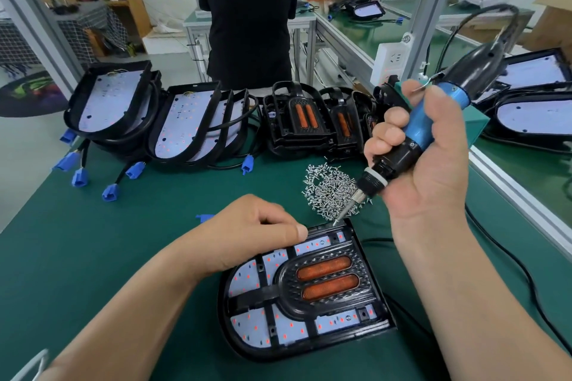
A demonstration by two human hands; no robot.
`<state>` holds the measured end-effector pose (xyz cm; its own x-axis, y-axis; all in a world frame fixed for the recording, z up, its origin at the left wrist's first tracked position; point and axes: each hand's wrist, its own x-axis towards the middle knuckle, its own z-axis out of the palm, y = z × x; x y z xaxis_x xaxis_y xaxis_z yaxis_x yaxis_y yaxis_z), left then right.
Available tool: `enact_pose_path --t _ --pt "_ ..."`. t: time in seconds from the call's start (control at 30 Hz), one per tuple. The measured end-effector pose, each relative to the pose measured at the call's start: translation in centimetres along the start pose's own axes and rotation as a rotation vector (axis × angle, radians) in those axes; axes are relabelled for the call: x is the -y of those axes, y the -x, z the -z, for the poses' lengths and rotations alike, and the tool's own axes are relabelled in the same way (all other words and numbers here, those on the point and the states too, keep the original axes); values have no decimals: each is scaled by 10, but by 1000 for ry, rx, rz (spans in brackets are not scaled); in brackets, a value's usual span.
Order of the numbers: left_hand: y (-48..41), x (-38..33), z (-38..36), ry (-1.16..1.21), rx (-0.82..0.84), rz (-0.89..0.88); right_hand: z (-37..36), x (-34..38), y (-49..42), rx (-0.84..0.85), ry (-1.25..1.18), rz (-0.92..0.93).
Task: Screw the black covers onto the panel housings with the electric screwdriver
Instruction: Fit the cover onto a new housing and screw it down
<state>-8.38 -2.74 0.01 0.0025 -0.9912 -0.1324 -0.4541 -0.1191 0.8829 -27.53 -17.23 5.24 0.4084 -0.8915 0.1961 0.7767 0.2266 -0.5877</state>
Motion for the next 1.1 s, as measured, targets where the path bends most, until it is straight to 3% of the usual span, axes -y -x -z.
enact_pose_path --t 0.37,1.1 --pt "0 -2 -2 -65 -7 -11 1 -7 2 167 214 46" --pt "2 -7 -5 -84 -17 -12 1 -13 4 238 257 18"
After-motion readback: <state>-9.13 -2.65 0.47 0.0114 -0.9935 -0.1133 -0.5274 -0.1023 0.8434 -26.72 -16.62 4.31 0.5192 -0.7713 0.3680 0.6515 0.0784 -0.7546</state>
